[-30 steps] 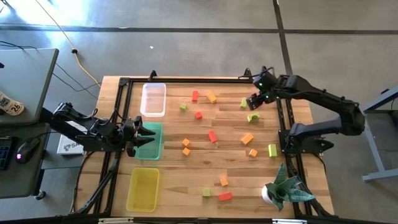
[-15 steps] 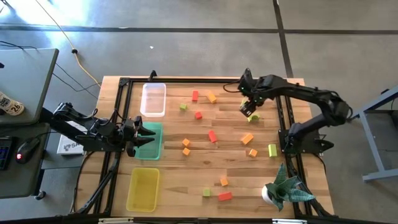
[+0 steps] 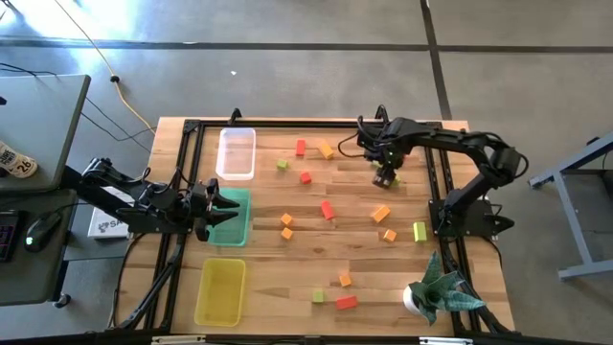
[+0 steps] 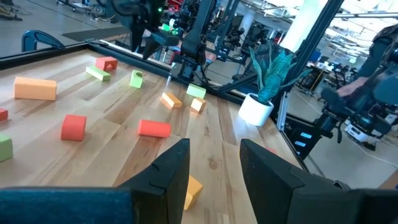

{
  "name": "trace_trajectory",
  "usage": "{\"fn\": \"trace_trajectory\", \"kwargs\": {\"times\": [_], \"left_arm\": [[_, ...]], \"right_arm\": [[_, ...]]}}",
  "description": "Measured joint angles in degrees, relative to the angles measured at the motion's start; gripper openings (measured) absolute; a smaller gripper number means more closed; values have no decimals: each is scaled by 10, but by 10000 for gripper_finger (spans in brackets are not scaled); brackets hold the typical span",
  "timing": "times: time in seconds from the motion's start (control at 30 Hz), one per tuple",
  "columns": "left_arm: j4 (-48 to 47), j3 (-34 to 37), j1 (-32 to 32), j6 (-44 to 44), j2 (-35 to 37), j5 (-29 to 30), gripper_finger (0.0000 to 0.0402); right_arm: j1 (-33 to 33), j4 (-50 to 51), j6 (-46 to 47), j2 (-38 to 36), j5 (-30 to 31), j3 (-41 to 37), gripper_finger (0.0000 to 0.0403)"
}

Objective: Sort & place blocks by color
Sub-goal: Put the green arch block into the transparent bin

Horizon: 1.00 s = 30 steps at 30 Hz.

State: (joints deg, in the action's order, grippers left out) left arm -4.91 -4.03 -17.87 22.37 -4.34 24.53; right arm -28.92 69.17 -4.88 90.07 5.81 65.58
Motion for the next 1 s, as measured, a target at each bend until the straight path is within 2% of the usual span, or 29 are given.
{"fn": "trace_trajectory", "kwargs": {"times": [0.13,0.27,0.5,0.67,1.0], "left_arm": [[0,0,0,0,0,1,131],[0,0,0,0,0,2,131],[0,0,0,0,0,1,131],[0,0,0,0,0,2,131],[0,0,0,0,0,21,131]], "right_arm": [[1,0,-109,1,0,0,202],[0,-1,-148,1,0,-1,202],[0,-24,-153,1,0,-48,202],[0,-43,-131,1,44,-91,202],[0,-110,-131,0,47,-106,202]]}}
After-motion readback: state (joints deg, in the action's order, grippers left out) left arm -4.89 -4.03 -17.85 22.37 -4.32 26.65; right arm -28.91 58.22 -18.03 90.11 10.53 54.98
